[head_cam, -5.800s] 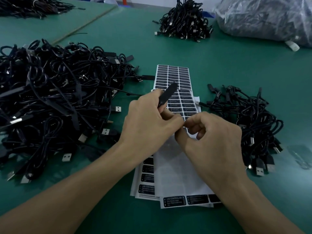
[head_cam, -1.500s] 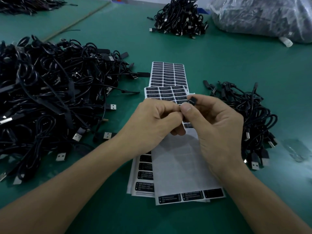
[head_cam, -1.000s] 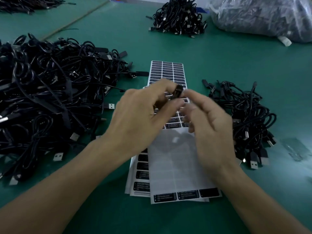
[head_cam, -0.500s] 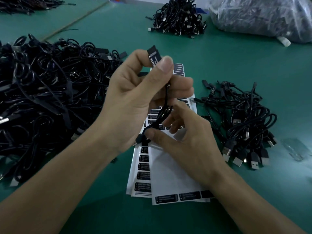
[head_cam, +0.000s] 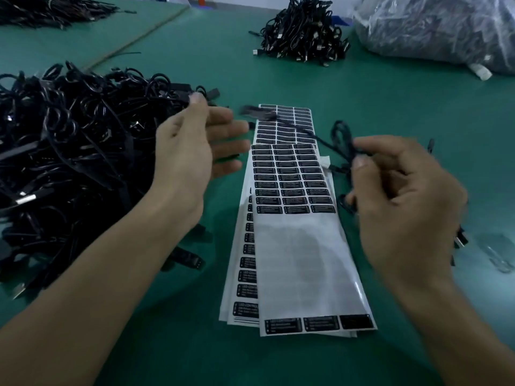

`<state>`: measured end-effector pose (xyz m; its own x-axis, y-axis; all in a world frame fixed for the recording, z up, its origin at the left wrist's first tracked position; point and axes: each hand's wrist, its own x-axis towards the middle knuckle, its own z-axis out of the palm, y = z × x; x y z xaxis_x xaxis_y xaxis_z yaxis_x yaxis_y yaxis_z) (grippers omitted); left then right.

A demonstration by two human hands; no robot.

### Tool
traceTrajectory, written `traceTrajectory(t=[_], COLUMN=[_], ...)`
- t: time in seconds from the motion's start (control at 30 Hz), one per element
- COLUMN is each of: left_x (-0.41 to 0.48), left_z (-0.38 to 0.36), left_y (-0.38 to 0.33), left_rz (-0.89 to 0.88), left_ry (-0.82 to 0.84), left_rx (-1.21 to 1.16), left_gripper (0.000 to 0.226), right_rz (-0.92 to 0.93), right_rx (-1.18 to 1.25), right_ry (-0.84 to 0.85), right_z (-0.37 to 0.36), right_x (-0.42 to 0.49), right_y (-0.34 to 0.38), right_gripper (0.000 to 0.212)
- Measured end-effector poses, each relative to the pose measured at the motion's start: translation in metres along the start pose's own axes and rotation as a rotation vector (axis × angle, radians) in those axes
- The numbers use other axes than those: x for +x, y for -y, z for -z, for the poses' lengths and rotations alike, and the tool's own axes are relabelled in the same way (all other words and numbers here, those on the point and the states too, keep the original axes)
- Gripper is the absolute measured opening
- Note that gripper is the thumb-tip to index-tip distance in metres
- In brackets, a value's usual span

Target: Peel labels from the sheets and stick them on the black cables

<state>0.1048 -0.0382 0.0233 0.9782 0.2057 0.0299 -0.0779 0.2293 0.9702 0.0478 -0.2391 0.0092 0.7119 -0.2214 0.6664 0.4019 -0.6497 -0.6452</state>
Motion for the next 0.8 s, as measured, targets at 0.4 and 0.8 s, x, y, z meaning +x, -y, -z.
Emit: traceTrajectory(t=[0.4, 0.8], left_x=[-0.006, 0.027], left_z=[0.007, 0.046], left_y=[0.011, 0.004], left_rz=[-0.526, -0.515], left_ry=[0.076, -0.290], left_rx=[1.278, 1.731], left_gripper=[0.010, 0.047], right_rz=[0.105, 0.113], right_rx=[-0.387, -0.078], right_ry=[0.027, 0.469], right_z=[0.006, -0.013], right_x=[0.004, -0.021], right_y=[-0.011, -0.009], right_gripper=[0.019, 0.013])
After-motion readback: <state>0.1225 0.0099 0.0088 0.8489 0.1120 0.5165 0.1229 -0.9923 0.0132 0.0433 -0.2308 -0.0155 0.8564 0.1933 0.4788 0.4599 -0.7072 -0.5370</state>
